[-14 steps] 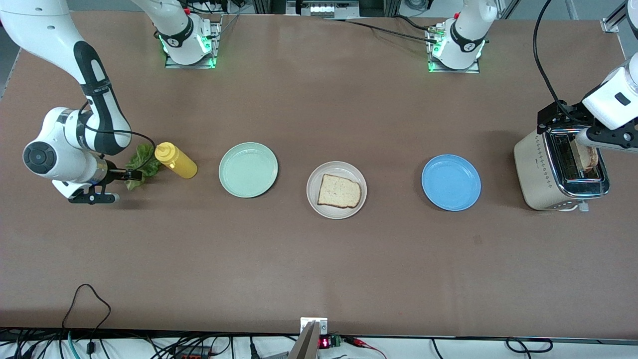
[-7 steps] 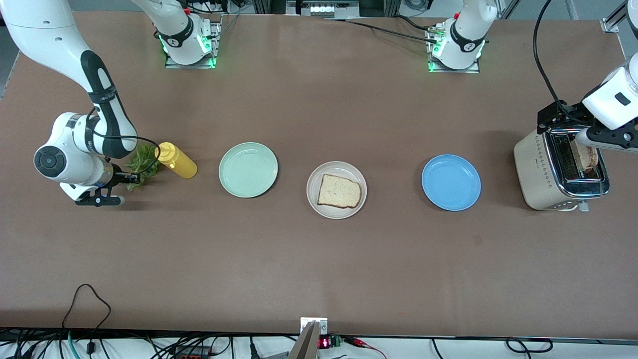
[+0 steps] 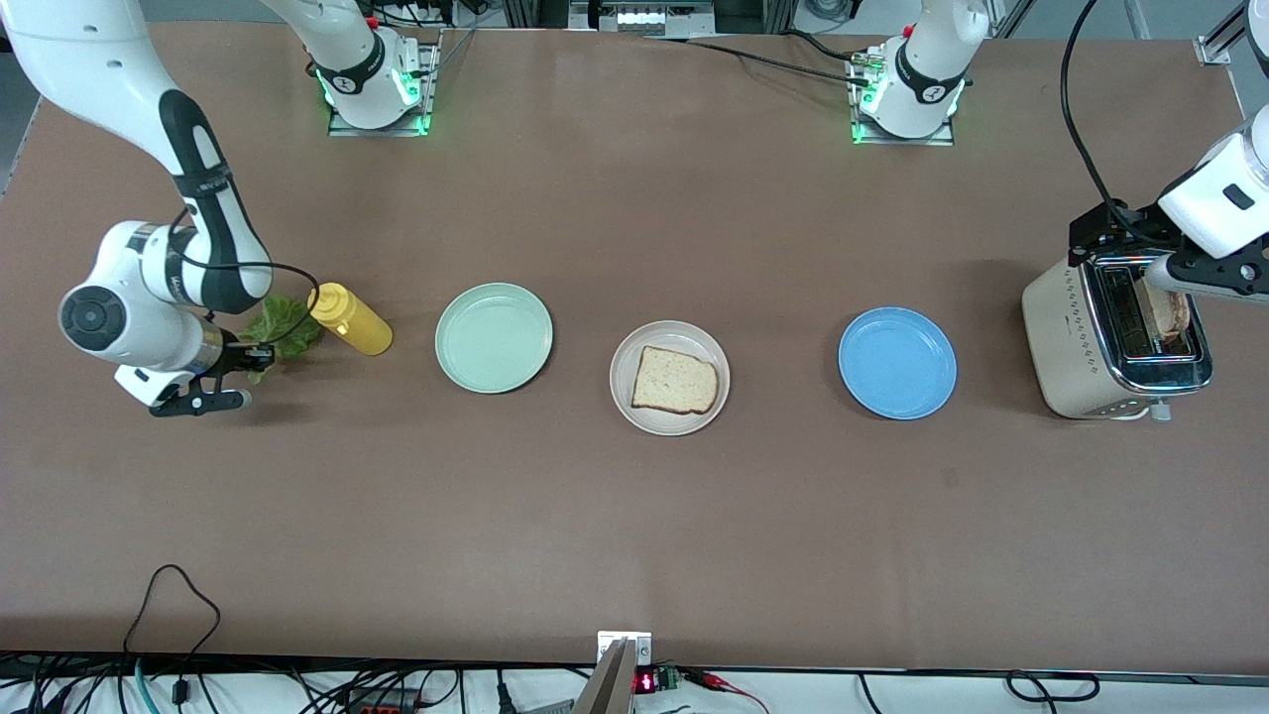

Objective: Make sandwich in beige plate with both arms
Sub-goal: 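Carry the lettuce over the toast on the beige plate with the right gripper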

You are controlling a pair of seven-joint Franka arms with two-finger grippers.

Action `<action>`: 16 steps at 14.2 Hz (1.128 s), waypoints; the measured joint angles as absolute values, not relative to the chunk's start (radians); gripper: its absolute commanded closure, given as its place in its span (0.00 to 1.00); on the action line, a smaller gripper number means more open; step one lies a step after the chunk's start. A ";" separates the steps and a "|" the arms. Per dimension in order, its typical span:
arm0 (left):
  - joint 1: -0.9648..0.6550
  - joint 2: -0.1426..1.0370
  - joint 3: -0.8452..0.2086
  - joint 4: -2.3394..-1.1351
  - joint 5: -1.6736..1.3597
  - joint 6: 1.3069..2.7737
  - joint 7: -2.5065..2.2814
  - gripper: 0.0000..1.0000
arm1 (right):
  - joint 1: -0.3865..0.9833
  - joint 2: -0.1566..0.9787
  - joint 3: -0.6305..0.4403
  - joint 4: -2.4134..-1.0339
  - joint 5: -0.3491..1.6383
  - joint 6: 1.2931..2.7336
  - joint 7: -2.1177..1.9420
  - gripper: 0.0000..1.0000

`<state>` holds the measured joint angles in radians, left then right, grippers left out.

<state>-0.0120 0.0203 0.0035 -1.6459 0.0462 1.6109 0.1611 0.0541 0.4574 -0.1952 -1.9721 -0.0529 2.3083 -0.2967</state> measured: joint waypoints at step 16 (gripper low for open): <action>-0.011 0.020 0.004 -1.646 0.046 1.611 0.161 0.00 | 0.283 0.281 -0.174 -1.459 0.102 1.601 -0.903 1.00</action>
<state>-0.0112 0.0203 0.0036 -1.6459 0.0462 1.6109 0.1612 0.2829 0.2808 -0.1744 -1.4589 0.1017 1.6011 -0.9027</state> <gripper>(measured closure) 0.000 0.956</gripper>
